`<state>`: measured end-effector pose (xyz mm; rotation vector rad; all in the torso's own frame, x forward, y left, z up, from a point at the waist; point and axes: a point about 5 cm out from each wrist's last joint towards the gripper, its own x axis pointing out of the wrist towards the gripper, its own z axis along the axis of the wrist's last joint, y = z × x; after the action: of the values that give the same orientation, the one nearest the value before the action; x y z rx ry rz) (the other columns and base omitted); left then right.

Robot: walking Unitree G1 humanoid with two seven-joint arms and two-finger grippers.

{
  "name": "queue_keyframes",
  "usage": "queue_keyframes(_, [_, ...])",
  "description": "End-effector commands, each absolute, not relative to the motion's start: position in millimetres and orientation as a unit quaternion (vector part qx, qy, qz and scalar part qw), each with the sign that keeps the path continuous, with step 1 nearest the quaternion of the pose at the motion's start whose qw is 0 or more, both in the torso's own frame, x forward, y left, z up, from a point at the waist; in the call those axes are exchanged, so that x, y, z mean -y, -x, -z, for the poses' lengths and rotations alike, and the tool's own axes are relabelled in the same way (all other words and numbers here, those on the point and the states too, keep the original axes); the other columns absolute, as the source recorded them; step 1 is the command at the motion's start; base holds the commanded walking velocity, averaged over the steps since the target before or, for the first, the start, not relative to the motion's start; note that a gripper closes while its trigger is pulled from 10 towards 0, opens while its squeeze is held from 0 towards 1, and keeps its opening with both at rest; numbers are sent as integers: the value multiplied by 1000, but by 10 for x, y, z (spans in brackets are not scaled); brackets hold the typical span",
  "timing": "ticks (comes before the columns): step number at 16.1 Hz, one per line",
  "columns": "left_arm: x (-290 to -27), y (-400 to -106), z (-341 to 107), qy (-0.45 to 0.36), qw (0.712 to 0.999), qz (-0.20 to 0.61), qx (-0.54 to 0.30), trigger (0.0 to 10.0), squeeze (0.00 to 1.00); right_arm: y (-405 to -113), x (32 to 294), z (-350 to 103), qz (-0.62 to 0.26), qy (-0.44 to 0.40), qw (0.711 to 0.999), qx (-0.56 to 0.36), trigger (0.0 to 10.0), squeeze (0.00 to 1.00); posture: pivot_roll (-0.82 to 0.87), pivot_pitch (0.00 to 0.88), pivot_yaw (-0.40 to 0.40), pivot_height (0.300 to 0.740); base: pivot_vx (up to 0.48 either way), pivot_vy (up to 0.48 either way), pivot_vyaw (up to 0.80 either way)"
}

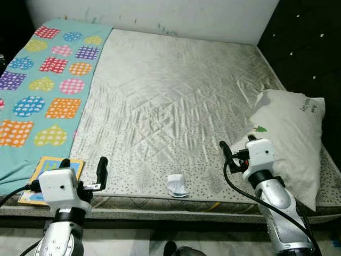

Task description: Clean up the room

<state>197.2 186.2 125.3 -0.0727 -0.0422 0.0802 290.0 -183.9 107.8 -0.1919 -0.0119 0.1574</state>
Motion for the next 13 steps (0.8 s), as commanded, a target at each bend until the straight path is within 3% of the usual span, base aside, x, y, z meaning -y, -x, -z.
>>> queue_keyframes(1, [-1859,-1975,-1211,39,999,-34,10,10000,0,-2895,1890,-1049,-67,95,993,0,10000,0,27,136,-111,740,0,0,0])
queue_keyframes(5, [-1831,-1991,-1191,39,999,-27,6,10000,0,-2896,1900,-1047,-64,96,993,1,10000,0,21,138,-108,740,0,0,0])
queue_keyframes(8, [-1771,-1994,-1171,47,999,-17,1,10000,0,-2896,1918,-1050,-60,98,993,1,10000,0,17,145,-106,740,0,0,-800])
queue_keyframes(13, [-1706,-1996,-1173,65,998,19,0,10000,0,-2895,1904,-1054,-63,98,993,1,10000,0,13,160,-109,740,0,0,0])
